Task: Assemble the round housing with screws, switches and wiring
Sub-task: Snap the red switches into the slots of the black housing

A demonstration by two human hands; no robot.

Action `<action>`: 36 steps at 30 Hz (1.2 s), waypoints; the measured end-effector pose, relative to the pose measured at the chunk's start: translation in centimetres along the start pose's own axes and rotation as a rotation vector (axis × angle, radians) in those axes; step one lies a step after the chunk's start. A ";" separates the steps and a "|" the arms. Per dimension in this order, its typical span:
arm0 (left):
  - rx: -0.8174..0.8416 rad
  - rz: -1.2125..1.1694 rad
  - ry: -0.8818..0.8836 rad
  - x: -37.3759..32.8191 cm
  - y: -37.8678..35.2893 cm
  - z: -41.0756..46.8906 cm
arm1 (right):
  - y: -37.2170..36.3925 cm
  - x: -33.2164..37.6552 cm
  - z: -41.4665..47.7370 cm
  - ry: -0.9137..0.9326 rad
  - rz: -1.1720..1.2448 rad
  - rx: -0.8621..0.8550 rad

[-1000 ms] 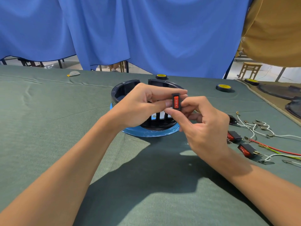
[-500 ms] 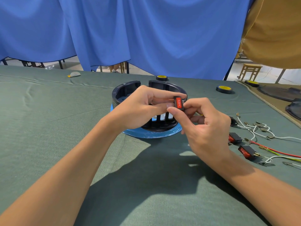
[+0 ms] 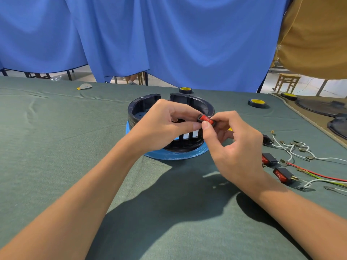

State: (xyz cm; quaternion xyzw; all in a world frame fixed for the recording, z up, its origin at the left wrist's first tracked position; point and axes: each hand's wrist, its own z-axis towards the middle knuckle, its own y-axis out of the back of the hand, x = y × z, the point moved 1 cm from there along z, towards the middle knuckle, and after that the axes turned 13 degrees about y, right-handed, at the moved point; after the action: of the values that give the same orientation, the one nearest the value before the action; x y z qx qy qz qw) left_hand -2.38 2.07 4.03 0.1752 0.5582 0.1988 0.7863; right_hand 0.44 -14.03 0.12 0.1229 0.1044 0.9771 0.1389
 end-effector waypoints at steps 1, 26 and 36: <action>-0.036 0.022 -0.003 0.1 -0.1 0.0 | 0.1 -0.1 0.0 -0.006 -0.005 0.012; -0.361 0.716 0.015 1.7 -1.2 0.2 | 0.5 -0.7 0.2 -0.099 0.101 0.156; -0.199 0.666 0.118 1.7 -0.2 0.2 | -0.1 -1.4 -0.1 -0.065 0.081 0.274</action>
State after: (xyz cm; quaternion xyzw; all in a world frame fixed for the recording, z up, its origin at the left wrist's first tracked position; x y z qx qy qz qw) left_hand -1.64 2.79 2.61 0.2586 0.4927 0.5074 0.6579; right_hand 1.70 -14.38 -0.24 0.1765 0.2271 0.9540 0.0844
